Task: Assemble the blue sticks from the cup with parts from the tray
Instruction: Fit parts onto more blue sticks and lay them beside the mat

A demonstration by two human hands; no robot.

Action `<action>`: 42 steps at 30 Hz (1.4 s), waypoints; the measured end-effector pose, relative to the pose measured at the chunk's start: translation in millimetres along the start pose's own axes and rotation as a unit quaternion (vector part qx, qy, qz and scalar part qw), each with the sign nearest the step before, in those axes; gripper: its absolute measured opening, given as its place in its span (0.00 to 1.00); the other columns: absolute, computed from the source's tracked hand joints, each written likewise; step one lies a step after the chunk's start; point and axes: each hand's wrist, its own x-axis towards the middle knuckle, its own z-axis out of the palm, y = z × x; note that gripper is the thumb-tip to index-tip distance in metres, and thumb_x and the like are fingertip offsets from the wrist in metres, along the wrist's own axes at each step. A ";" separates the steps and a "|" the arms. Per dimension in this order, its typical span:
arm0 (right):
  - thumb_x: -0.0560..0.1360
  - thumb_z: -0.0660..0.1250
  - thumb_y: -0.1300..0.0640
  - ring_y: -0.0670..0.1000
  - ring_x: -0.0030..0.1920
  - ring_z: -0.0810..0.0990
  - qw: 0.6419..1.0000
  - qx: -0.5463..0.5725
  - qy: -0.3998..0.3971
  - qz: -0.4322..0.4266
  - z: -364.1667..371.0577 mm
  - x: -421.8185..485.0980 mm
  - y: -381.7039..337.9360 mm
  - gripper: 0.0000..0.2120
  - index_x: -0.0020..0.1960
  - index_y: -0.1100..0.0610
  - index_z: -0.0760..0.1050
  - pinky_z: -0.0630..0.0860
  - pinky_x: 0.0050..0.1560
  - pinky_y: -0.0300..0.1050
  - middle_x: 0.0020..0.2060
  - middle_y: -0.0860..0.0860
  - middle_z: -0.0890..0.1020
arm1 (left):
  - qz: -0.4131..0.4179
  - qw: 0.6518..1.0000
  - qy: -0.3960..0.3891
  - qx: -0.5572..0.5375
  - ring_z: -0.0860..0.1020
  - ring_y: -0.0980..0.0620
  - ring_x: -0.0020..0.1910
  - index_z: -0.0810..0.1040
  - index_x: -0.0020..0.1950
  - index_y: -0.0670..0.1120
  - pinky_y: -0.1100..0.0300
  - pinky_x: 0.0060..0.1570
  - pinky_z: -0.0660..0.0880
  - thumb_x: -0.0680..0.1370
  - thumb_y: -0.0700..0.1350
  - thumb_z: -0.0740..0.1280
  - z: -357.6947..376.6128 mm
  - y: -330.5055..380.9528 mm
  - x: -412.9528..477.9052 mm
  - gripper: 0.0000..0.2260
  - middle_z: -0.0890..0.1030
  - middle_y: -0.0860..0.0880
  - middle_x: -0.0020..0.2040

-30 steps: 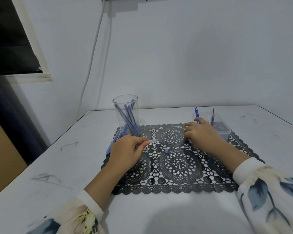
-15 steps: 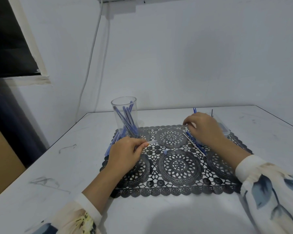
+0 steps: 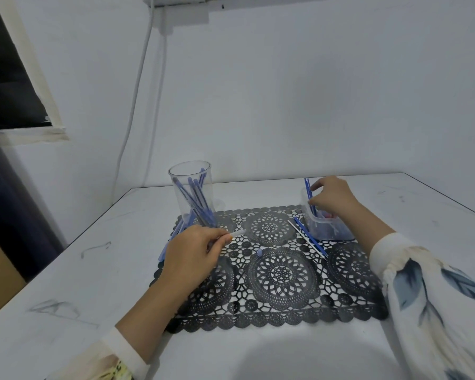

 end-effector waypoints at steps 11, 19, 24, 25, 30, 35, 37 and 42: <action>0.67 0.69 0.67 0.56 0.53 0.76 1.000 -0.030 0.002 0.005 8.5 -1.6 4.2 0.22 0.60 0.58 0.72 0.70 0.44 0.43 0.55 0.56 0.77 | 0.020 1.000 0.018 0.001 0.69 0.63 0.34 0.83 0.51 0.54 0.73 0.32 0.60 0.75 0.52 0.67 0.6 -0.5 -0.3 0.08 0.80 0.57 0.35; 0.65 0.68 0.71 0.54 0.43 0.74 0.999 -0.037 0.036 -0.014 7.2 -2.5 2.7 0.13 0.42 0.55 0.75 0.66 0.39 0.41 0.45 0.55 0.80 | 0.016 1.000 0.021 -0.008 0.68 0.65 0.33 0.83 0.50 0.55 0.71 0.32 0.62 0.75 0.52 0.67 -1.0 -1.2 0.0 0.08 0.78 0.60 0.35; 0.68 0.68 0.69 0.51 0.41 0.76 0.997 -0.042 0.051 -0.036 5.8 -3.3 2.2 0.10 0.35 0.55 0.77 0.65 0.34 0.37 0.36 0.52 0.78 | 0.008 1.000 0.016 -0.003 0.70 0.62 0.35 0.83 0.50 0.56 0.70 0.32 0.64 0.75 0.53 0.66 -2.4 -1.4 0.3 0.08 0.79 0.59 0.36; 0.69 0.67 0.69 0.51 0.40 0.75 0.997 -0.041 0.055 -0.039 5.7 -3.1 2.1 0.10 0.36 0.56 0.78 0.66 0.34 0.37 0.37 0.53 0.79 | 0.006 1.000 0.016 -0.003 0.70 0.61 0.35 0.83 0.50 0.56 0.69 0.31 0.64 0.75 0.53 0.66 -2.5 -1.9 0.2 0.08 0.79 0.59 0.36; 0.74 0.61 0.68 0.55 0.41 0.79 0.990 0.014 0.107 -0.090 3.0 -6.3 -5.0 0.12 0.45 0.60 0.82 0.72 0.45 0.42 0.44 0.57 0.83 | -0.004 1.000 0.009 -0.002 0.70 0.62 0.35 0.82 0.51 0.56 0.70 0.32 0.63 0.76 0.53 0.65 -3.1 -3.3 1.0 0.08 0.76 0.61 0.35; 0.77 0.60 0.65 0.54 0.46 0.78 0.964 0.030 0.191 -0.185 -1.2 -20.2 -22.5 0.12 0.54 0.60 0.80 0.67 0.48 0.36 0.49 0.56 0.79 | -0.012 1.000 0.009 0.003 0.69 0.62 0.35 0.82 0.51 0.56 0.72 0.32 0.61 0.76 0.54 0.64 -1.9 -5.4 1.7 0.09 0.76 0.60 0.36; 0.76 0.60 0.66 0.51 0.44 0.76 0.953 0.045 0.208 -0.216 -2.4 -26.4 -29.5 0.13 0.55 0.61 0.80 0.68 0.48 0.37 0.49 0.56 0.78 | -0.015 1.000 0.010 0.002 0.69 0.62 0.35 0.82 0.51 0.56 0.72 0.32 0.61 0.76 0.54 0.64 -2.1 -6.3 1.2 0.09 0.77 0.59 0.37; 0.73 0.61 0.72 0.51 0.43 0.77 0.937 0.038 0.204 -0.280 0.8 -39.8 -43.5 0.16 0.55 0.61 0.80 0.70 0.47 0.37 0.47 0.55 0.79 | -0.028 1.000 0.009 -0.002 0.70 0.62 0.36 0.82 0.52 0.56 0.69 0.32 0.64 0.77 0.53 0.64 -2.6 -7.2 1.8 0.09 0.81 0.58 0.41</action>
